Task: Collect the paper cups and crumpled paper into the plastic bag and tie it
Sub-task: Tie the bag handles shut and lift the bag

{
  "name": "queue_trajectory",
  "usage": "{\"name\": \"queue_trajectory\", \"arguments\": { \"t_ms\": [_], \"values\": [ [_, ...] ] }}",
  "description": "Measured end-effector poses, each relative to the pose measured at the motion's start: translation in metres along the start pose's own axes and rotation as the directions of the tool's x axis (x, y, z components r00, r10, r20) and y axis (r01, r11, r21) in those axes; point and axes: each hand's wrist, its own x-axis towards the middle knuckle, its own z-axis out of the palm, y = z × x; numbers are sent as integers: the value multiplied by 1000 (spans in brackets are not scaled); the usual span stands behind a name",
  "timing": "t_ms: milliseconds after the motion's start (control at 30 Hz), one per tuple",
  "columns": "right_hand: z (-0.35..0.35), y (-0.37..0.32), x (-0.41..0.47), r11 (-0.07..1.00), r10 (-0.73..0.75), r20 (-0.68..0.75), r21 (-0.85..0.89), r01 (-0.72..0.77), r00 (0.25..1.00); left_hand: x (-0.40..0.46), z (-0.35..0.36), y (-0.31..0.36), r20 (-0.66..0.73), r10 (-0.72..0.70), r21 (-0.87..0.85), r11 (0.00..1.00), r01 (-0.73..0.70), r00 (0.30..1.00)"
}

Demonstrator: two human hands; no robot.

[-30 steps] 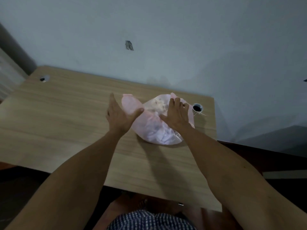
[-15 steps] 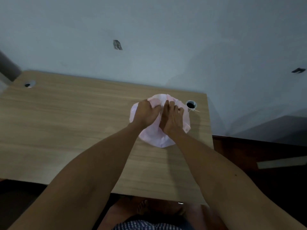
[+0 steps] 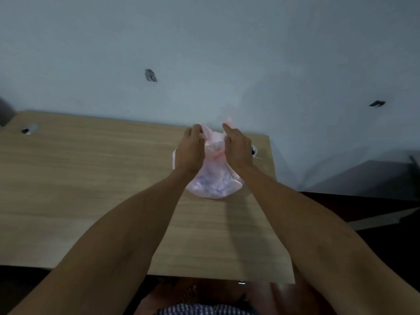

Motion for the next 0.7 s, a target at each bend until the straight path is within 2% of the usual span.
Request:
{"name": "queue_trajectory", "arguments": {
  "t_ms": [67,133,233,300,367,433,500,567,633,700],
  "values": [
    [-10,-4,4,984,59,0,167,-58,998,6,-3,10,-66,-172,-202,967,155,983],
    [-16,-9,8,941,145,8,307,-140,989,12,-3,20,-125,-350,-351,891,289,928],
    [-26,-15,17,885,265,29,389,-255,964,22,-3,24,-76,-500,-397,809,434,862],
    [-32,-17,21,898,244,23,372,-235,970,27,-6,24,-50,-489,-276,845,459,871],
    [-36,-16,21,896,217,42,387,-216,975,27,-11,26,-41,-388,-181,909,375,921],
    [-41,-16,18,886,193,39,423,-191,980,25,-16,30,-31,-275,-180,947,265,961],
    [-46,-18,18,845,209,73,488,-217,975,24,-21,37,-50,-236,-267,940,215,970],
    [-52,-25,20,761,251,107,592,-265,962,25,-23,45,-66,-297,-398,883,248,952],
    [-56,-29,23,631,300,156,707,-319,941,28,-21,53,-65,-370,-535,797,281,927],
    [-58,-33,22,522,356,202,767,-373,913,27,-21,60,-80,-388,-589,761,271,918]
  ]
}}
